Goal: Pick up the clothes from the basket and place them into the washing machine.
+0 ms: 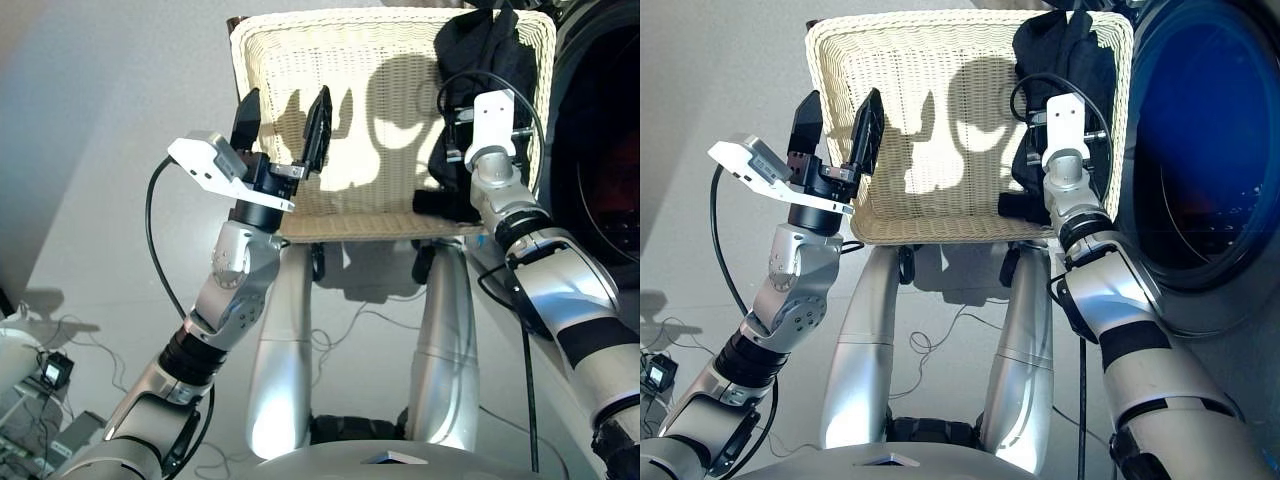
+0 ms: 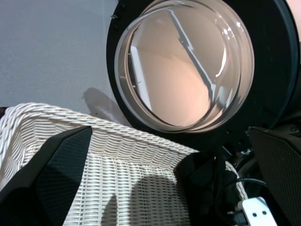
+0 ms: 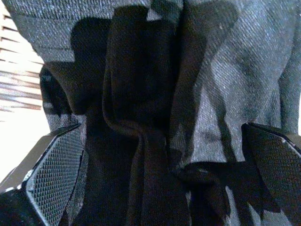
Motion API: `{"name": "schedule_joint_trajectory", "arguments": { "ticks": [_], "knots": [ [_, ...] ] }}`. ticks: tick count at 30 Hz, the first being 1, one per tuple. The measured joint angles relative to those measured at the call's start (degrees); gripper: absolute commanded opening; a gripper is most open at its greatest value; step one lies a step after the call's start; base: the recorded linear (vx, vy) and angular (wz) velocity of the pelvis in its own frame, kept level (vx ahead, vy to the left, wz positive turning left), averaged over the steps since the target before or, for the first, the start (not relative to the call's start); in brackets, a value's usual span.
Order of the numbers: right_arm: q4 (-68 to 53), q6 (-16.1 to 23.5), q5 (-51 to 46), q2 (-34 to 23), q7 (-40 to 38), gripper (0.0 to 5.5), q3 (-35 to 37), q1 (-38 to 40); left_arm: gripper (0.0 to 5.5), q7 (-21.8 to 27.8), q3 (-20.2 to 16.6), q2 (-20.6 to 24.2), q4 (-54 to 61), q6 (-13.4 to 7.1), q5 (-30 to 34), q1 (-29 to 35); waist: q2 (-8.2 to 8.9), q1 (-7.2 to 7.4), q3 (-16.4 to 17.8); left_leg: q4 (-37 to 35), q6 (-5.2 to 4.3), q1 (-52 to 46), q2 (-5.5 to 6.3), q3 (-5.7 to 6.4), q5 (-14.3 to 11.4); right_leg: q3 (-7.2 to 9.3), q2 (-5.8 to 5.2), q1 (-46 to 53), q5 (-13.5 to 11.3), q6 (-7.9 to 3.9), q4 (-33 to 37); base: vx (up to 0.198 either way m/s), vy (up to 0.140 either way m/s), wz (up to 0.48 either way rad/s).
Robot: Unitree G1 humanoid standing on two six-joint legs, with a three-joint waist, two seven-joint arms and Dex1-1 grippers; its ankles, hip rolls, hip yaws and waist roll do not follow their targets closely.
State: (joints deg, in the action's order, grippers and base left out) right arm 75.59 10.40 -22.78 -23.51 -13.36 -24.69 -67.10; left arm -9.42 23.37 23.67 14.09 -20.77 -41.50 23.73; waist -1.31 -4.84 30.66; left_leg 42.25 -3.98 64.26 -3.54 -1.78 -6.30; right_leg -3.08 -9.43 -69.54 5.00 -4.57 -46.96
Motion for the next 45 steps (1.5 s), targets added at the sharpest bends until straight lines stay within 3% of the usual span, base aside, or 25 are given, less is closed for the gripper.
{"name": "schedule_joint_trajectory", "arguments": {
  "ticks": [2, 3, 4, 5, 16, 20, 26, 31, 32, 36, 41, 45],
  "knots": [
    [-0.02, 0.09, -0.03, -0.02, 0.44, 5.50, 0.00, 0.00, 5.50, -0.02, 0.02, 0.04, 0.00, 0.02, 0.00, -0.06, 0.00, 0.09, 0.00, 0.11, -0.01, 0.09, -0.11, -0.03, 0.00, 0.02, 0.09, -0.07, 0.00, 0.00, -0.06, 0.000, 0.000, 0.000],
    [0.04, 0.09, -0.13, -0.02, 0.90, 3.36, 0.08, -0.01, 5.50, -0.04, 0.00, 0.06, 0.01, 0.02, -0.01, 0.01, 0.00, 0.08, 0.00, 0.34, -0.13, 0.13, -0.15, -0.02, -0.08, 0.02, 0.16, -0.10, 0.08, 0.07, -0.23, 0.000, 0.000, 0.000],
    [-0.02, -0.01, -0.10, 0.12, 1.54, 0.45, -0.04, -0.01, 5.50, -0.06, 0.00, 0.12, 0.01, 0.02, -0.01, 0.25, 0.00, 0.02, 0.00, 0.70, -0.30, 0.24, -0.23, 0.01, -0.23, 0.01, 0.25, -0.18, 0.21, 0.12, -0.50, 0.000, 0.000, 0.000],
    [0.01, -0.04, -0.11, 0.51, 1.85, 0.00, -0.05, 0.00, 5.50, -0.09, 0.01, 0.25, 0.02, 0.03, -0.01, 0.67, 0.00, 0.01, 0.00, 1.21, -0.38, 0.43, -0.23, 0.02, -0.46, -0.03, 0.24, -0.42, 0.56, 0.15, -1.20, 0.000, 0.000, 0.000],
    [-0.12, -0.08, -2.46, 1.13, 2.93, 0.00, 0.03, -0.38, 5.50, -0.27, -0.04, 0.55, 0.11, 0.07, -0.06, 1.46, 0.00, -0.06, 0.00, 4.37, -0.74, 1.98, -0.52, 0.14, -1.26, -0.13, 0.58, -2.08, 1.32, 0.54, -4.19, 0.000, 0.000, 0.000],
    [-1.19, -0.08, -4.71, 1.02, 3.70, 0.00, -0.05, 0.03, 5.50, -0.26, -0.06, 0.65, 0.15, 0.07, -0.13, 1.35, 0.01, -0.01, 0.01, 5.09, -0.40, 1.98, -0.78, 0.02, -1.51, -0.12, 0.84, -1.98, 1.34, 0.51, -4.43, 0.000, 0.000, 0.000],
    [-7.97, 0.17, -8.11, -0.98, 5.32, 0.00, -0.08, 4.36, 5.50, 0.23, -0.13, 1.52, 0.29, 0.07, -0.17, 0.36, 0.06, 0.19, 0.03, 5.04, -0.37, 1.07, -0.81, -0.06, -1.48, -0.13, 0.88, -1.20, 1.34, 0.54, -4.54, 0.000, 0.000, 0.000],
    [-30.82, 1.74, -12.69, -6.75, 6.51, 0.00, 0.31, 16.96, 5.50, 1.18, -2.22, 2.63, 1.05, 0.05, -0.18, -2.84, 0.17, 0.97, 0.04, 4.47, -0.67, -0.48, -0.97, 0.20, -1.74, -0.15, 0.91, 0.49, 1.34, 0.51, -3.68, 0.000, 0.000, 0.000],
    [-32.24, 2.40, -13.27, -6.91, 6.56, 0.00, 0.55, 18.55, 5.50, 1.16, -2.83, 2.96, 1.04, 0.09, -0.28, -4.11, 0.24, 1.91, 0.07, 4.19, -0.65, -1.02, -0.97, 0.18, -1.72, -0.17, 0.91, 1.02, 1.33, 0.50, -3.43, 0.000, 0.000, 0.000],
    [-45.66, 4.11, -13.59, -8.96, 6.22, 0.00, 5.91, 28.61, 5.50, 1.68, -3.78, 3.39, 2.50, 0.04, -0.21, -5.36, 0.53, 2.88, 0.10, 2.77, -0.31, -2.72, -1.18, 0.03, -1.50, -0.05, 1.04, 2.58, 1.34, 0.49, -2.20, 0.000, 0.000, 0.000],
    [-56.89, 7.50, -11.93, -9.64, 4.45, 0.00, 14.18, 39.04, 5.50, 2.29, -6.44, 3.49, 3.24, -0.09, -0.17, -6.86, 0.64, 4.71, 0.13, 1.25, -0.31, -4.11, -1.28, -0.04, -1.49, 0.20, 1.06, 3.99, 1.41, 0.43, -0.86, 0.000, 0.000, 0.000],
    [-60.02, 8.93, -4.88, -9.62, -1.38, 0.00, 20.89, 43.37, 5.50, 2.27, -8.44, 3.66, 3.79, -0.16, -0.13, -6.93, 0.69, 4.96, 0.14, 0.92, -0.47, -5.26, -1.32, 0.11, -1.72, 0.64, 1.02, 5.19, 1.80, 0.36, -0.71, 0.000, 0.000, 0.000]
  ]
}}
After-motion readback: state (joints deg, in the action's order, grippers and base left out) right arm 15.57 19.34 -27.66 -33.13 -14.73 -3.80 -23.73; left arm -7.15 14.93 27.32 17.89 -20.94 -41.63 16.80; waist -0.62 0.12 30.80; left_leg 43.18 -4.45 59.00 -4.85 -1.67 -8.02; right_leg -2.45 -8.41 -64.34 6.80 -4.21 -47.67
